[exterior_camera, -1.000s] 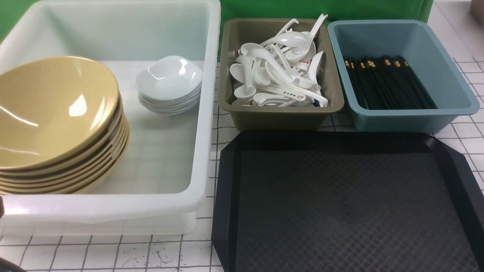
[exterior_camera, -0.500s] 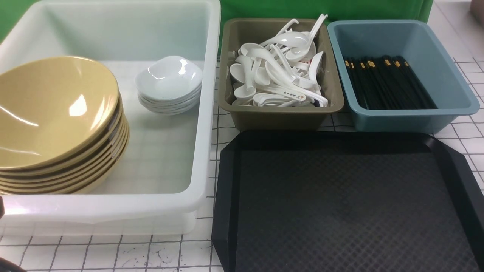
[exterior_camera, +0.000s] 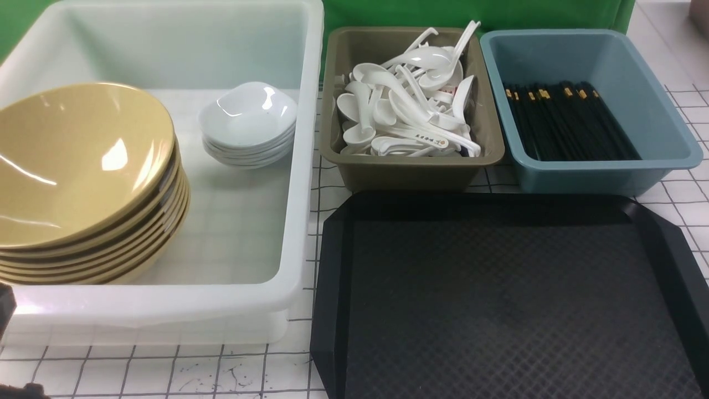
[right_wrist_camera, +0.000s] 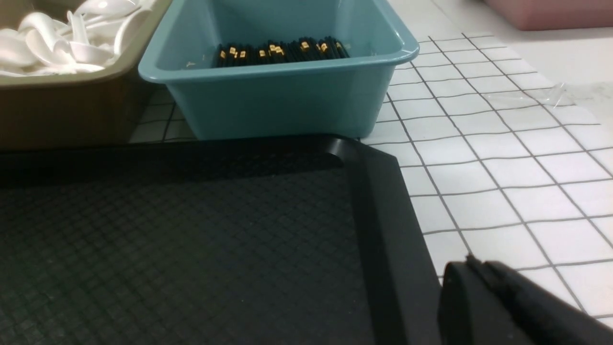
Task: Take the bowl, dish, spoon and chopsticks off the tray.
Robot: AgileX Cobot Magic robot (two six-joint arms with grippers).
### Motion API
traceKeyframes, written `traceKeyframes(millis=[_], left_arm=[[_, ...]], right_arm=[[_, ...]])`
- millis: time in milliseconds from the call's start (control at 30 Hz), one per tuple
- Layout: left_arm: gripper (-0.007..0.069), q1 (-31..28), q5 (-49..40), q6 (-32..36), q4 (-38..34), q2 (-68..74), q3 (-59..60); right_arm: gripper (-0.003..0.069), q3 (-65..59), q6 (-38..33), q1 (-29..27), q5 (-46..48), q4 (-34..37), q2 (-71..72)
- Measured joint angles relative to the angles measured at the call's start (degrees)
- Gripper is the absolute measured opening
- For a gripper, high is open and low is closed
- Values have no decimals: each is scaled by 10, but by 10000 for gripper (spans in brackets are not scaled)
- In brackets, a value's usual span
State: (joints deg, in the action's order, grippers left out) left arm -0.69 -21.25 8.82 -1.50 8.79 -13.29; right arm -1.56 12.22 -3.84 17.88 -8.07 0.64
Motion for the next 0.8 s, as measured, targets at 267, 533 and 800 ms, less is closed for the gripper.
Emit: traceKeyframes(millis=[267, 533, 800], left_arm=[[-6, -51, 117, -47, -4, -93, 146], [-6, -28, 35, -46, -4, -95, 148], [-6, -28, 35, -44, -4, -95, 148]], right_arm=[[48, 0, 0, 0, 1, 0, 0], [48, 0, 0, 0, 1, 0, 0], [51, 0, 0, 0, 1, 0, 0]])
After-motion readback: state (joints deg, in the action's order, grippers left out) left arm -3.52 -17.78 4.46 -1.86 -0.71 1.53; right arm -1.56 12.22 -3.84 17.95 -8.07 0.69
